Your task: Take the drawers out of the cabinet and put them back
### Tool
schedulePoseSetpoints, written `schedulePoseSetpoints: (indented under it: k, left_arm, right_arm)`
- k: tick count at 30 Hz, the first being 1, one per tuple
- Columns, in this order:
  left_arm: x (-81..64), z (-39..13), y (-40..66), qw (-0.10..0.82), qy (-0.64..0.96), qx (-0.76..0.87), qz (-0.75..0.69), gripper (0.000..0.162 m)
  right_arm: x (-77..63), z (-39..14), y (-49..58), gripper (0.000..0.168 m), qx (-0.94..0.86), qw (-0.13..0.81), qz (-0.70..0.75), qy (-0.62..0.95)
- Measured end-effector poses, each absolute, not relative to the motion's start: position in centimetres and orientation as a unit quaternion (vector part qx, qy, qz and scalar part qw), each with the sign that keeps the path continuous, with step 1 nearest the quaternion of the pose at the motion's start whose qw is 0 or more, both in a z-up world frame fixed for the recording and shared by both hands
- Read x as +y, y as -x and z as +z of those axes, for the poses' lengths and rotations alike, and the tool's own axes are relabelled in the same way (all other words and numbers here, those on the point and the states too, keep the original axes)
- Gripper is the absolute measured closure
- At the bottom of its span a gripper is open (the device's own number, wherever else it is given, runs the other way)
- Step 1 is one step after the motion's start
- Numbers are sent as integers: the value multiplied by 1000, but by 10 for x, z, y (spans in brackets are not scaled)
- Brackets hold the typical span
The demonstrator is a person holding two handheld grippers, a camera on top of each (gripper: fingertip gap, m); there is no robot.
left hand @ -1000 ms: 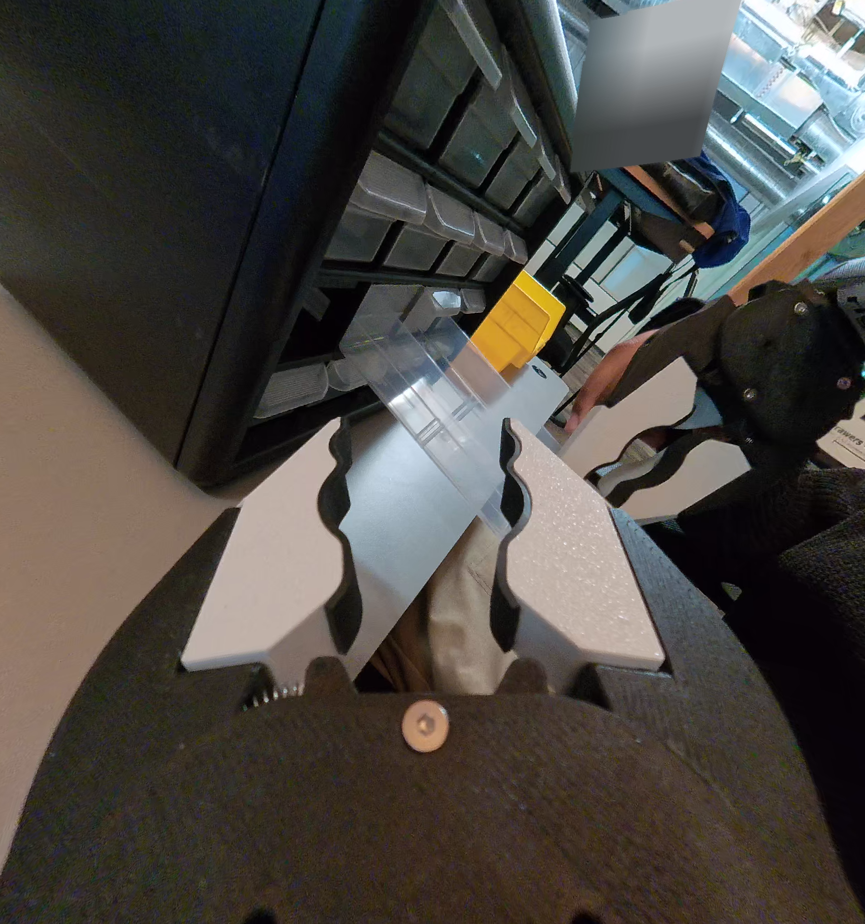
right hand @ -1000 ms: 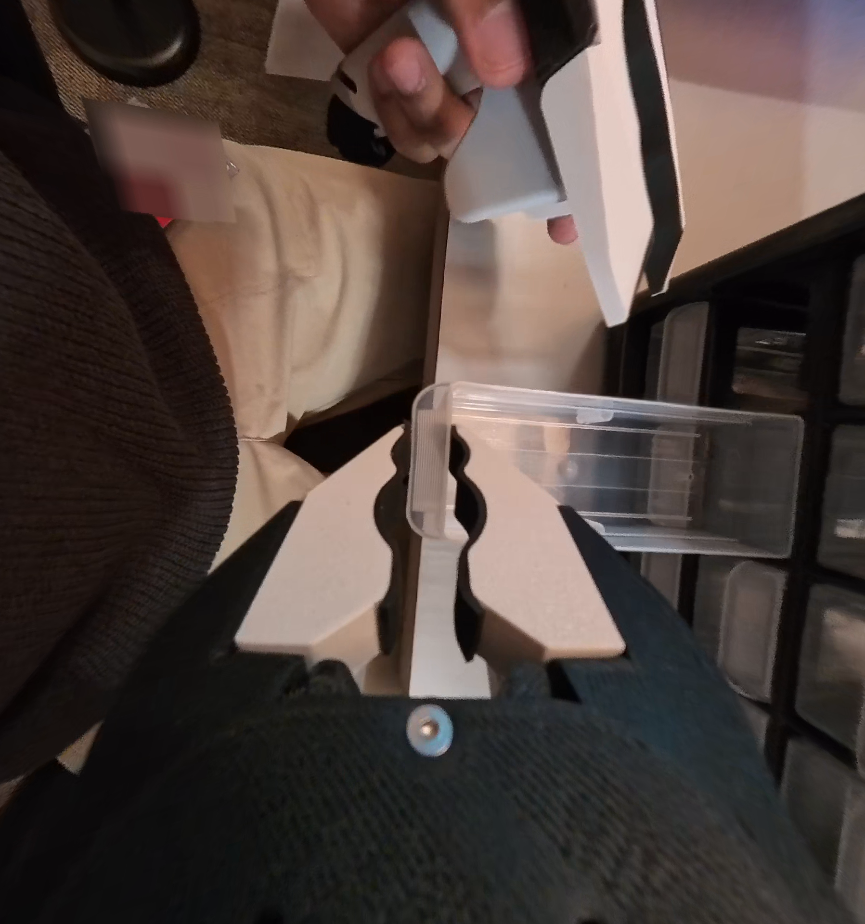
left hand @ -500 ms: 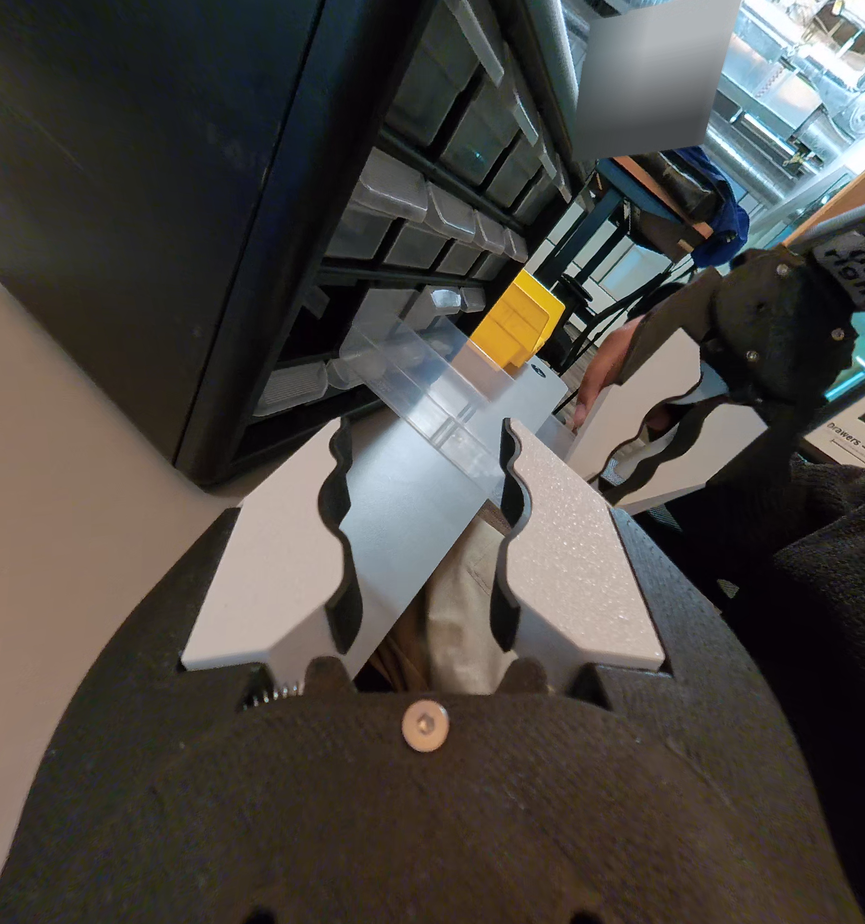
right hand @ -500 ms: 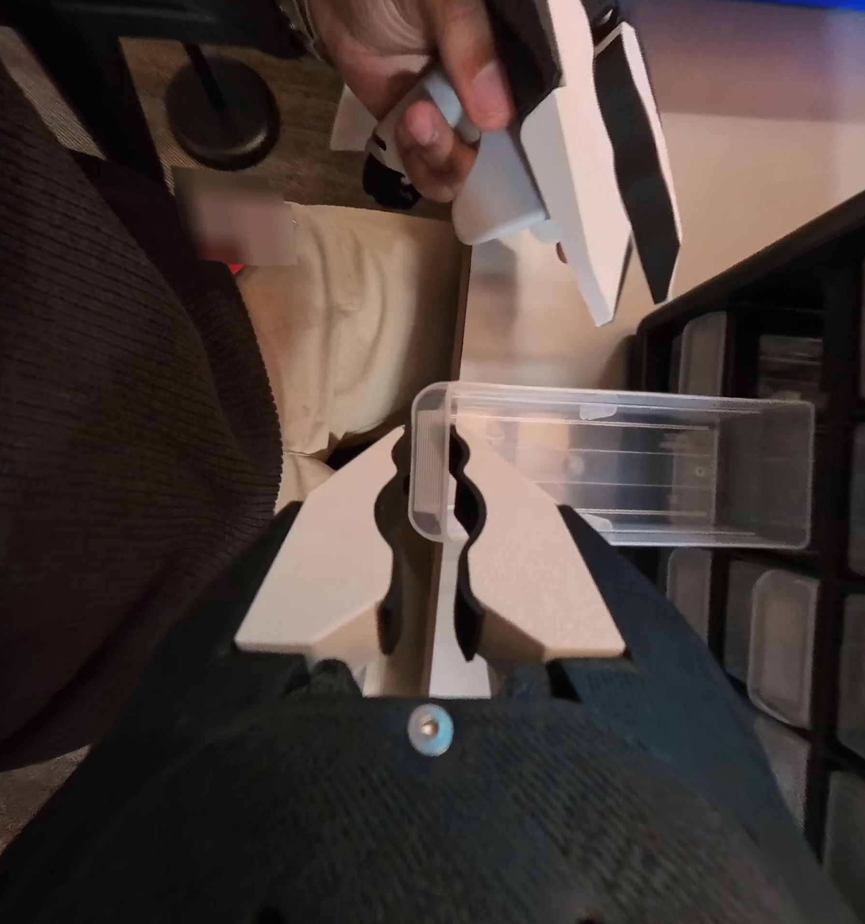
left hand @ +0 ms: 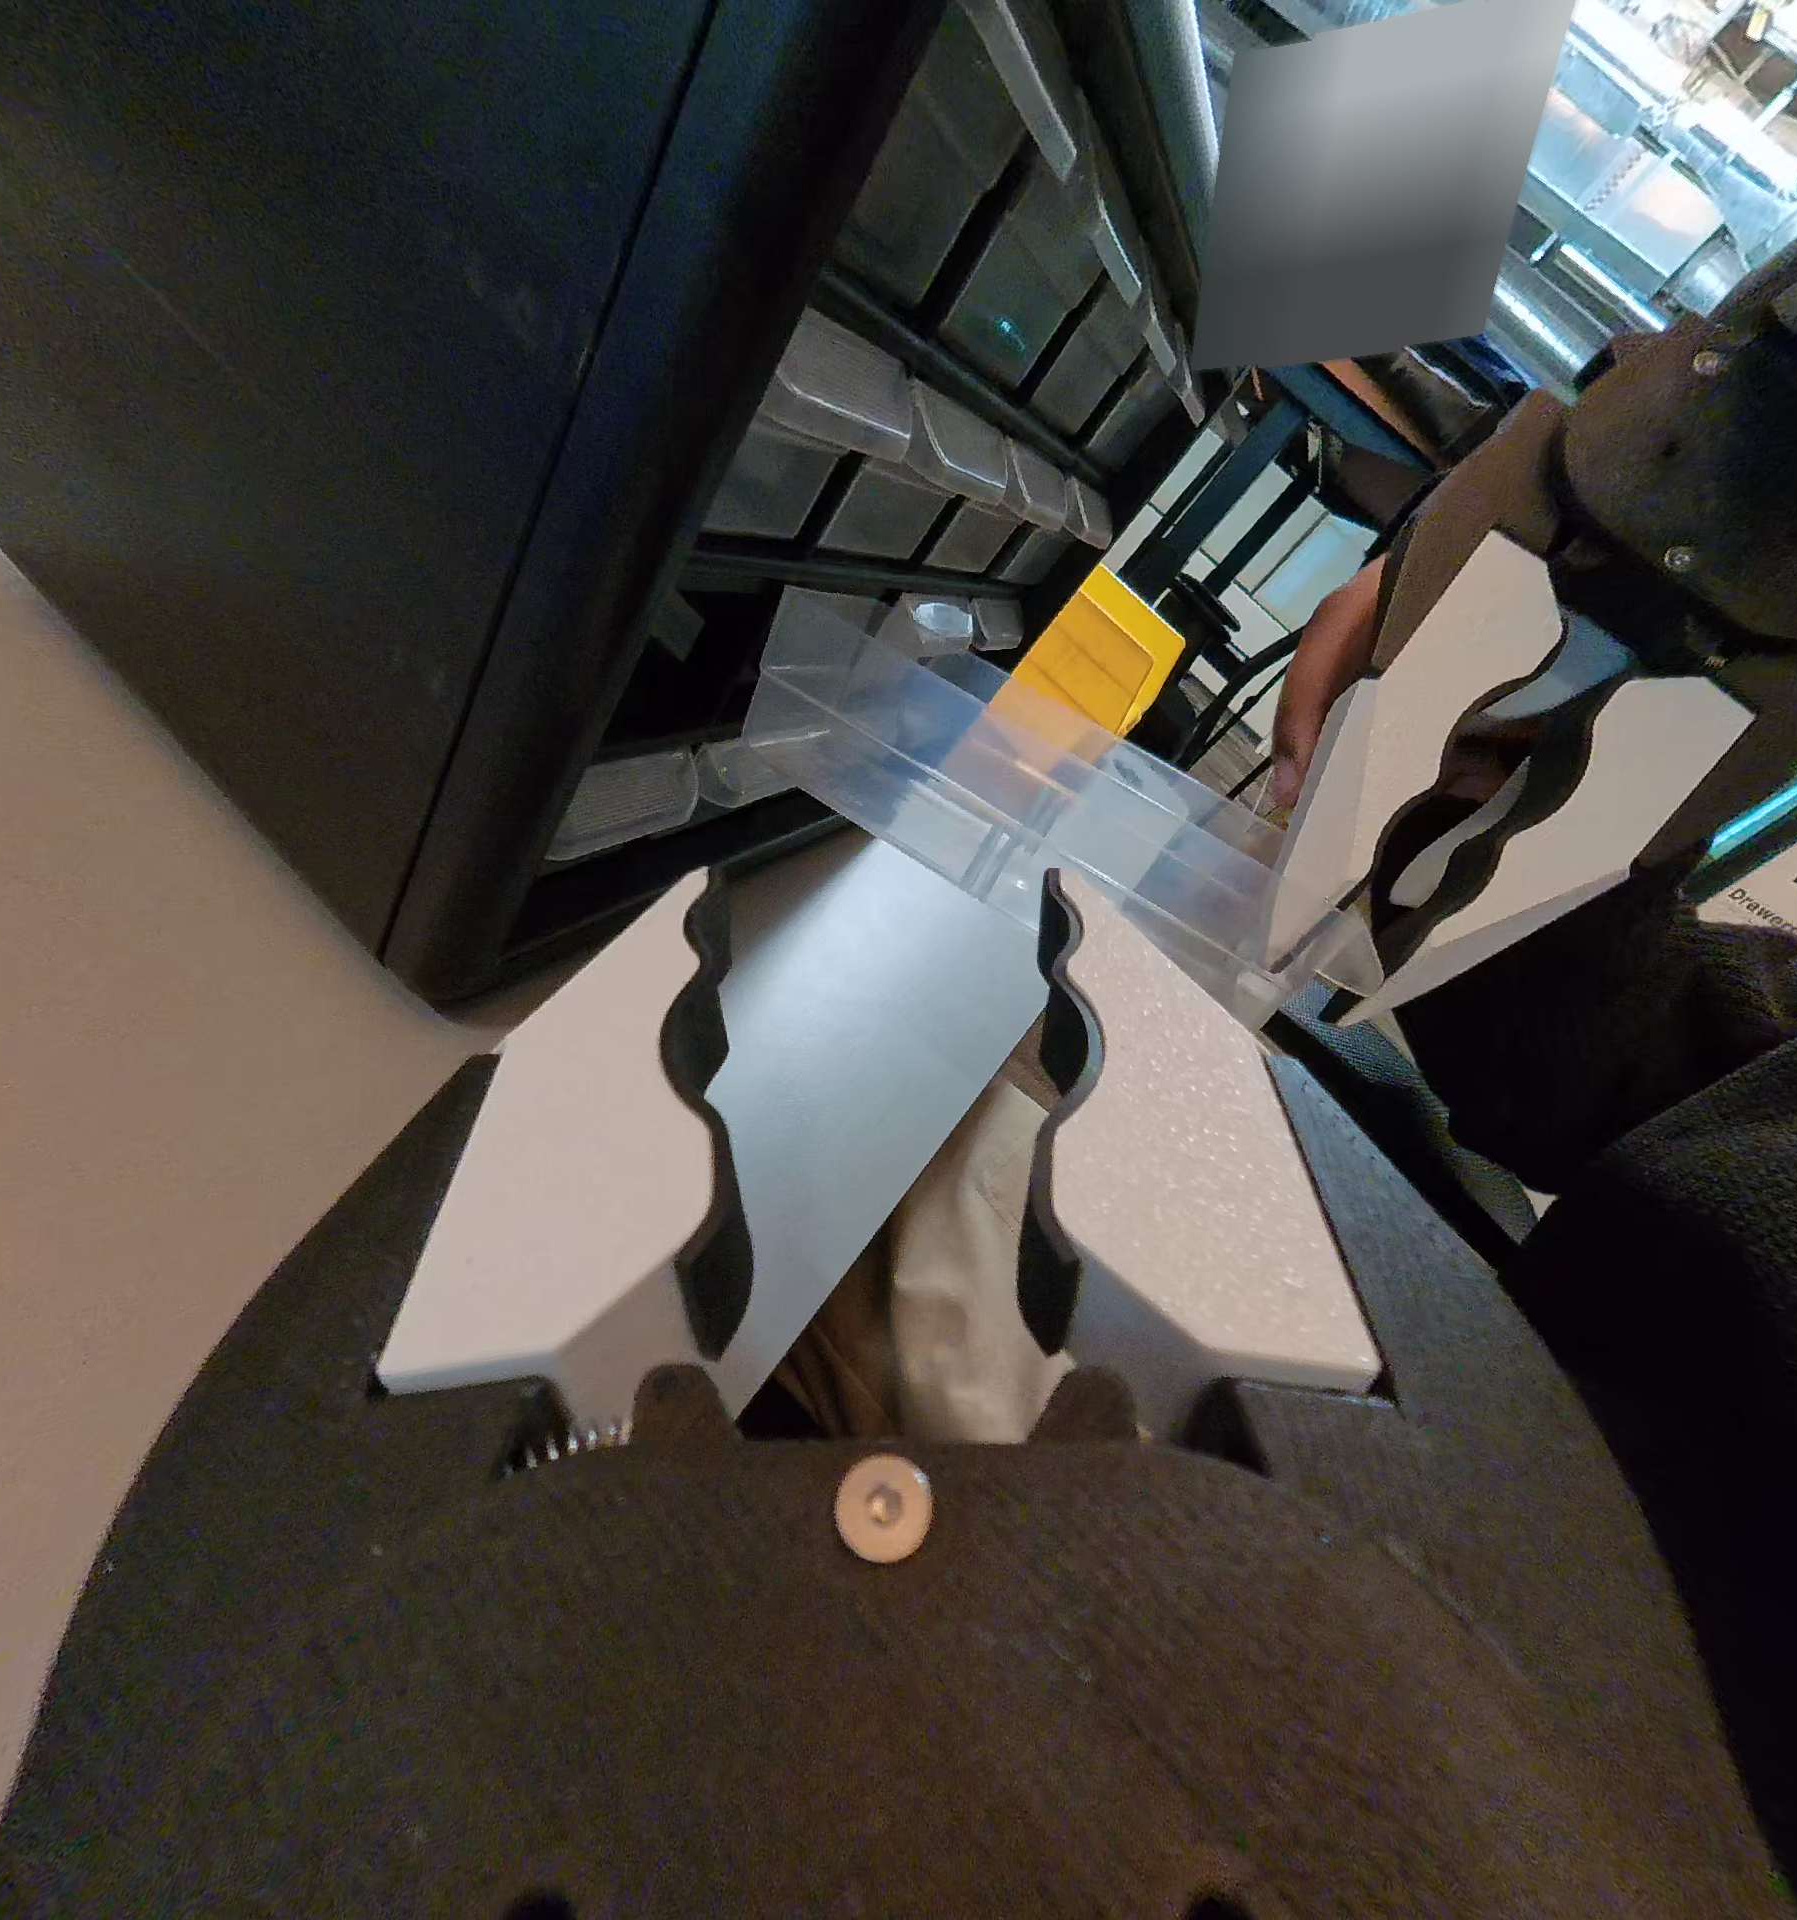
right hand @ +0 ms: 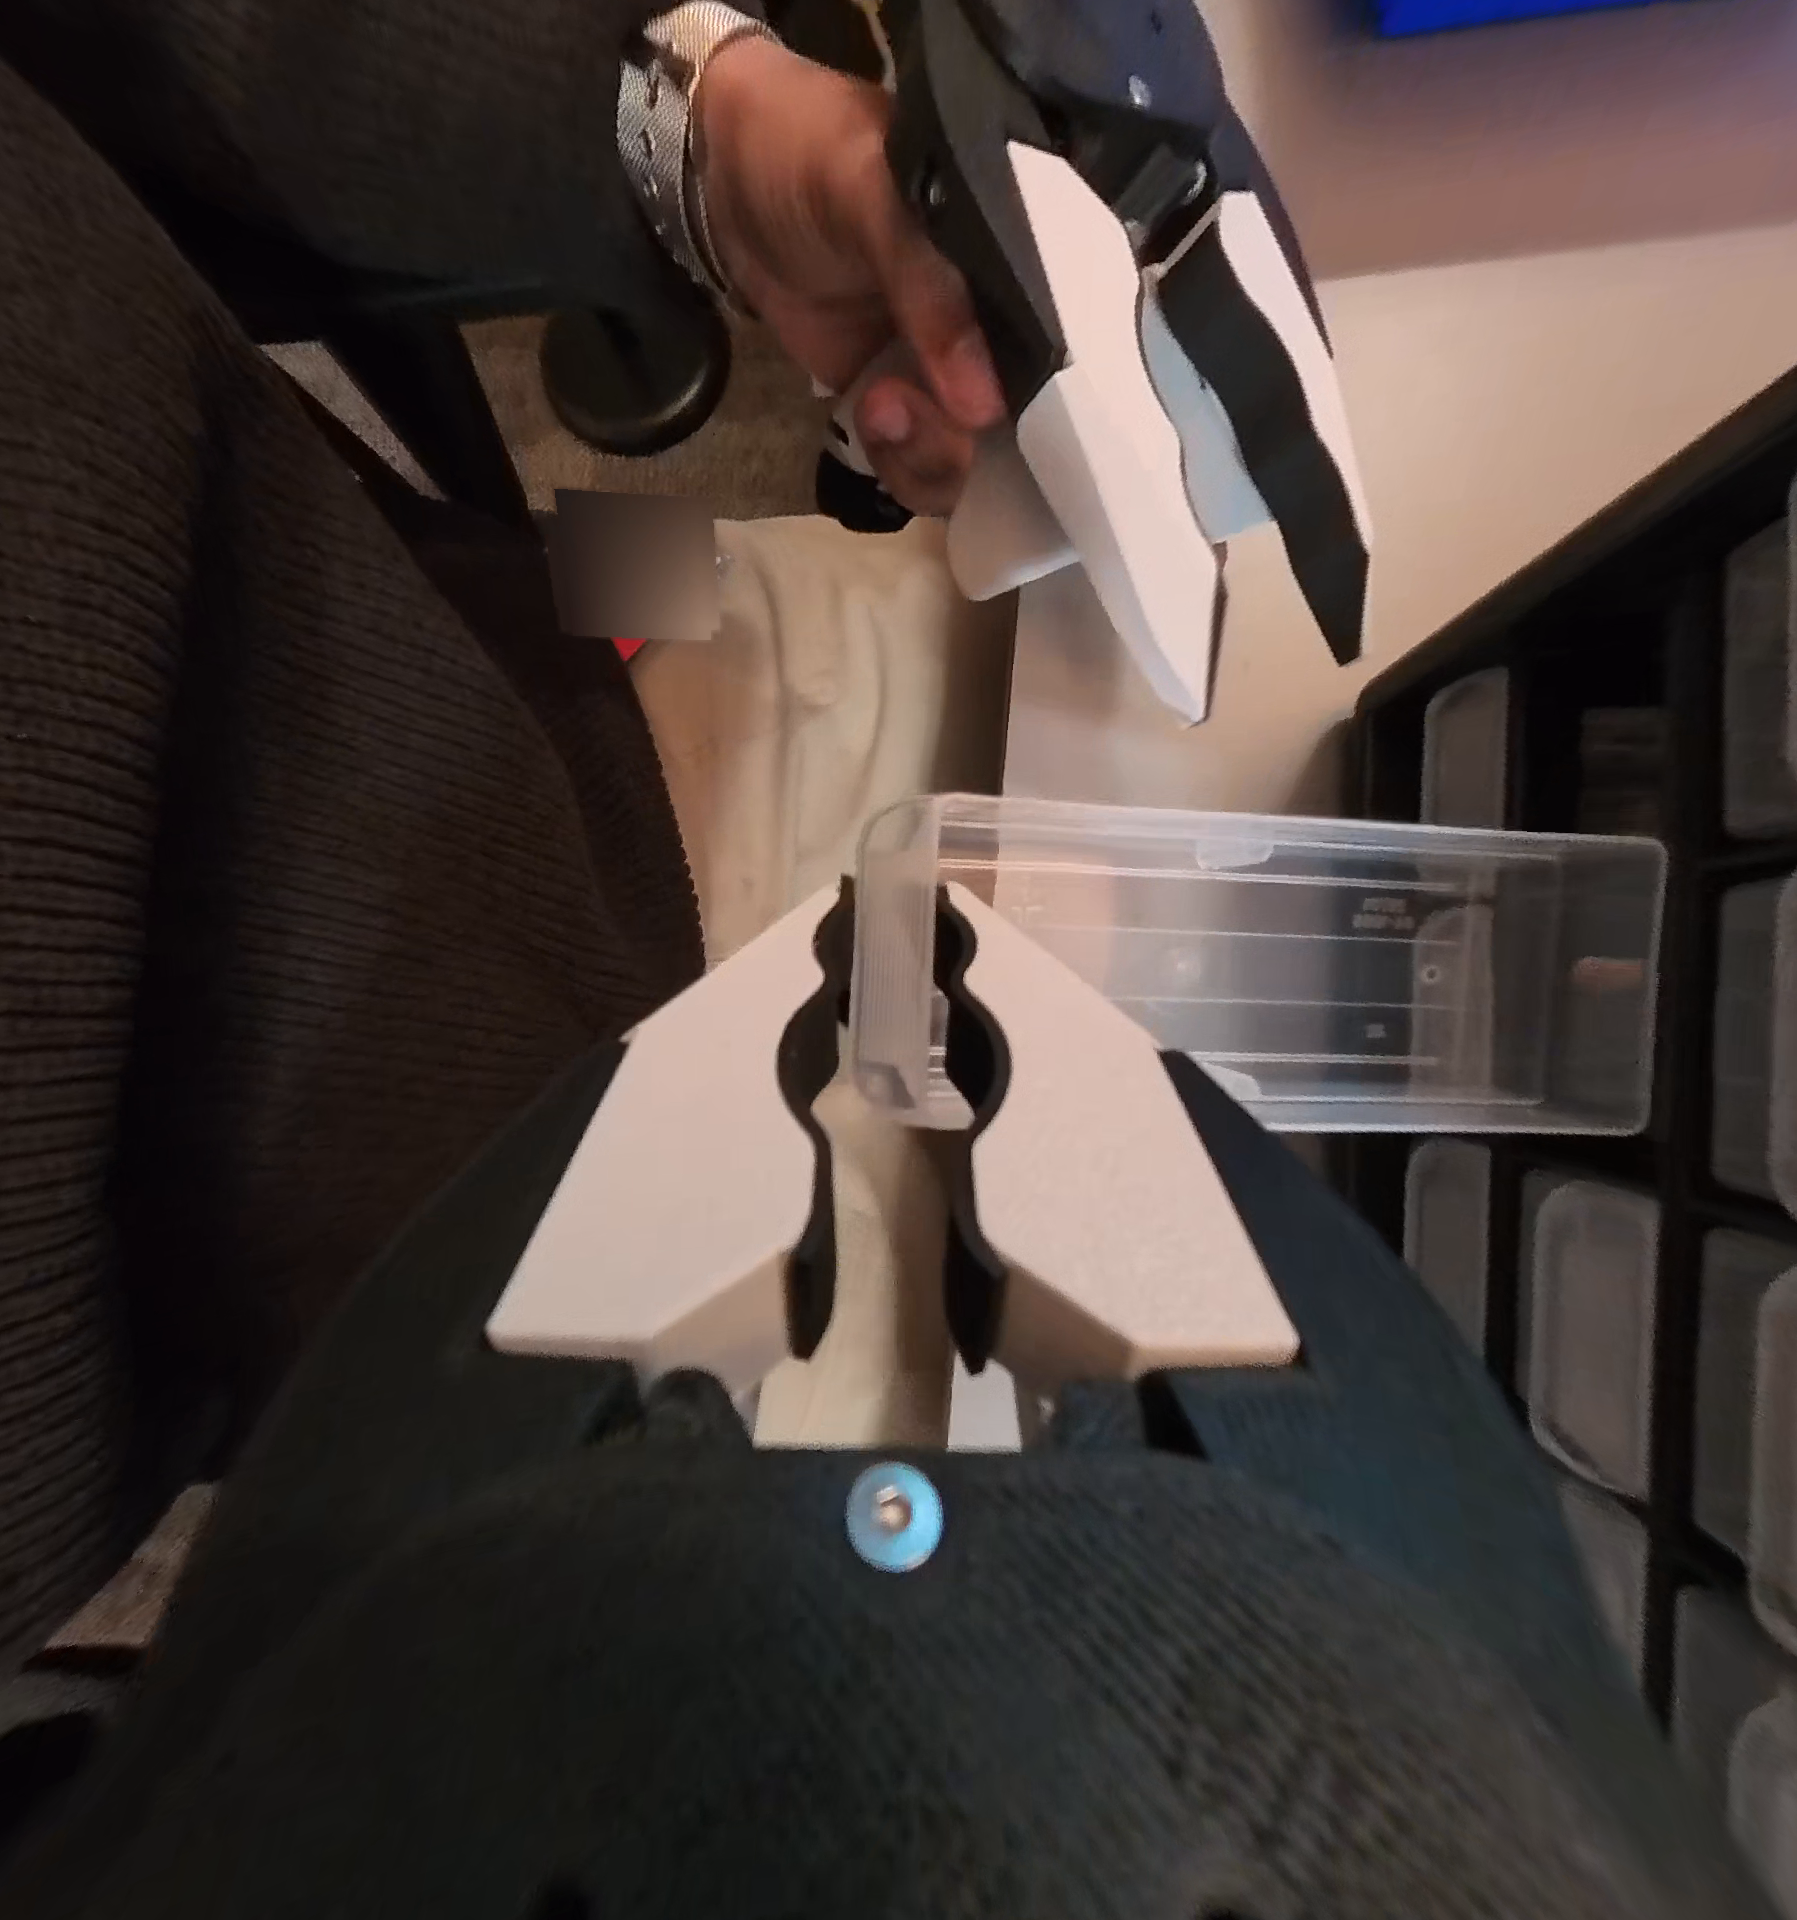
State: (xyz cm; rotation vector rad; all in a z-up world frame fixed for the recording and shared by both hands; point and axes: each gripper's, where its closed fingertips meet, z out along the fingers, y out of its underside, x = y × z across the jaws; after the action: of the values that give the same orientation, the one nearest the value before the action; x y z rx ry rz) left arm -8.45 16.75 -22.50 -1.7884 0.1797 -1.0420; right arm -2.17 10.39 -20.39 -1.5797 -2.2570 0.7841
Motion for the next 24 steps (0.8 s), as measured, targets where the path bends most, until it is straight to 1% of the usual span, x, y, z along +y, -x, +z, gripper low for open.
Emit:
schedulePoseSetpoints:
  k: [6,24]
  left_arm:
    - [167,-223,84,508,740,76,-434,103]
    - [164,-225,84,507,740,77,-434,103]
  right_arm:
    - [104,-208,19,155,-789,118,252,548]
    - [103,-209,23,155,-769,130,253,572]
